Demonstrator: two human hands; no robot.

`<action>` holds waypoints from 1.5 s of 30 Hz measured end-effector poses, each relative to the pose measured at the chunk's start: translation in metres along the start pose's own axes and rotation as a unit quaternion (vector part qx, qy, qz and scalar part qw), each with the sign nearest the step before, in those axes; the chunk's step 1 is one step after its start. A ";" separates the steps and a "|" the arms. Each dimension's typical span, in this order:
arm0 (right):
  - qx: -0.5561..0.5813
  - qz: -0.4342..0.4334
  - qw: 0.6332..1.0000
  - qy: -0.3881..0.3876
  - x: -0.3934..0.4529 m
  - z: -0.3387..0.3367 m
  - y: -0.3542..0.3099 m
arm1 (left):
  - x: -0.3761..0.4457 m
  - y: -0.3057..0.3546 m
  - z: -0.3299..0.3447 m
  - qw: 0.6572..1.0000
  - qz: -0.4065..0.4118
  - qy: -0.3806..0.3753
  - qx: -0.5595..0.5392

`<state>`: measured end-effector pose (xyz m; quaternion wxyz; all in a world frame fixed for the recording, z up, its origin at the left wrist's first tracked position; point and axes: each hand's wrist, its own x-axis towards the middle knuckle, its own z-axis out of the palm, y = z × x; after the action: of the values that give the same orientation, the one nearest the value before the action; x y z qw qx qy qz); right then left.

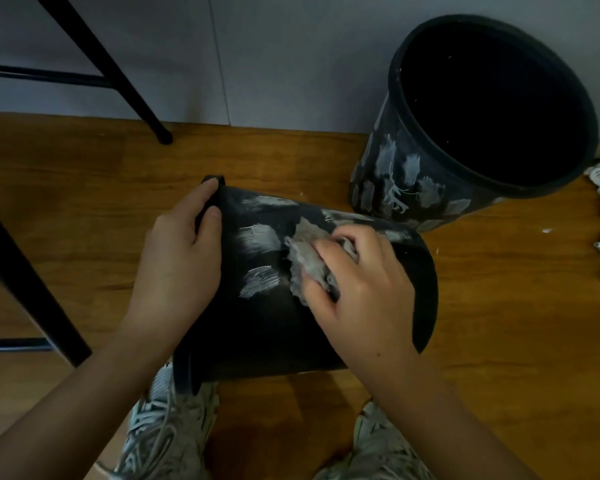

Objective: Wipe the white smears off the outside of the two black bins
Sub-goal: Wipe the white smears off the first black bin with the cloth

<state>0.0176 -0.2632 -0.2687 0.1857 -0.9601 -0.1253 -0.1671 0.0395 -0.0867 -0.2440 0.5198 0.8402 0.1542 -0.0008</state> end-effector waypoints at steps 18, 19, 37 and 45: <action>0.044 -0.044 0.998 -0.016 -0.017 -0.004 -0.016 | 0.003 -0.004 0.004 0.995 -0.039 -0.025 -0.089; 0.040 -0.036 0.998 -0.011 -0.016 -0.005 -0.014 | 0.003 -0.003 0.003 0.994 -0.045 -0.030 -0.100; 0.022 -0.061 0.998 -0.015 -0.010 -0.001 -0.019 | 0.003 -0.005 0.003 0.991 -0.055 -0.035 -0.115; 0.046 -0.107 0.993 -0.032 -0.023 0.006 -0.017 | 0.002 -0.006 0.001 0.991 -0.052 -0.038 -0.119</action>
<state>-0.0071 -0.2494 -0.2767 0.2064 -0.9366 -0.2409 -0.1489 0.0400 -0.0851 -0.2498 0.6211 0.7624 0.1768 -0.0409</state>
